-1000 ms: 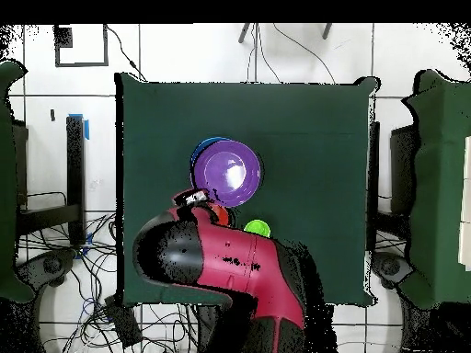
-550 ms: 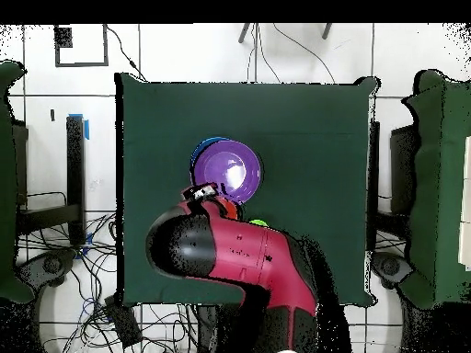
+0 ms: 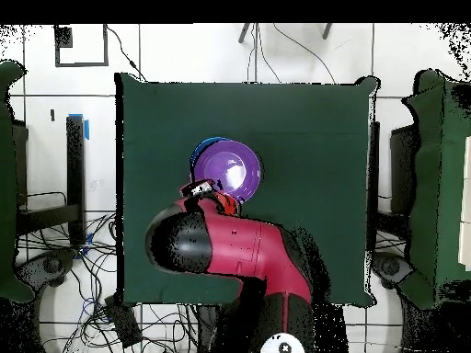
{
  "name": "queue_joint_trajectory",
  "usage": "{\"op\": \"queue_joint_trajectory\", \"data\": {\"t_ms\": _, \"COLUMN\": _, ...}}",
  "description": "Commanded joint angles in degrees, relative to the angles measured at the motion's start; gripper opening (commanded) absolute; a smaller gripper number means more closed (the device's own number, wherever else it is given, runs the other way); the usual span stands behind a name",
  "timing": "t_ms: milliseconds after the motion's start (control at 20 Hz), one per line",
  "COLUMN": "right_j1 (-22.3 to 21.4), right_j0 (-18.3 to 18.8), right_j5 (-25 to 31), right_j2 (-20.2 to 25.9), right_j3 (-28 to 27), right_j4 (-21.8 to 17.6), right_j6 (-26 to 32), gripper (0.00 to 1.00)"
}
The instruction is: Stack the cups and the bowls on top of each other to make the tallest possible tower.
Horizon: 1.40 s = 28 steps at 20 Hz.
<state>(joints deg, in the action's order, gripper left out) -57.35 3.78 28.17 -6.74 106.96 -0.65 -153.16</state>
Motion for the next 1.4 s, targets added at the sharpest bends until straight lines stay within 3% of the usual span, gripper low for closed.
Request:
{"op": "queue_joint_trajectory", "data": {"t_ms": 50, "right_j1": 3.76, "right_j0": 2.10, "right_j5": -1.35, "right_j2": 7.30, "right_j3": -1.10, "right_j4": -4.81, "right_j6": 7.24, "gripper": 0.00}}
{"op": "queue_joint_trajectory", "data": {"t_ms": 650, "right_j1": 5.54, "right_j0": 2.12, "right_j5": -1.40, "right_j2": 7.61, "right_j3": -3.77, "right_j4": -6.71, "right_j6": 6.57, "gripper": 0.00}}
{"op": "queue_joint_trajectory", "data": {"t_ms": 1400, "right_j1": 8.45, "right_j0": 4.81, "right_j5": -2.61, "right_j2": 9.91, "right_j3": -5.60, "right_j4": -9.28, "right_j6": 6.52, "gripper": 0.00}}
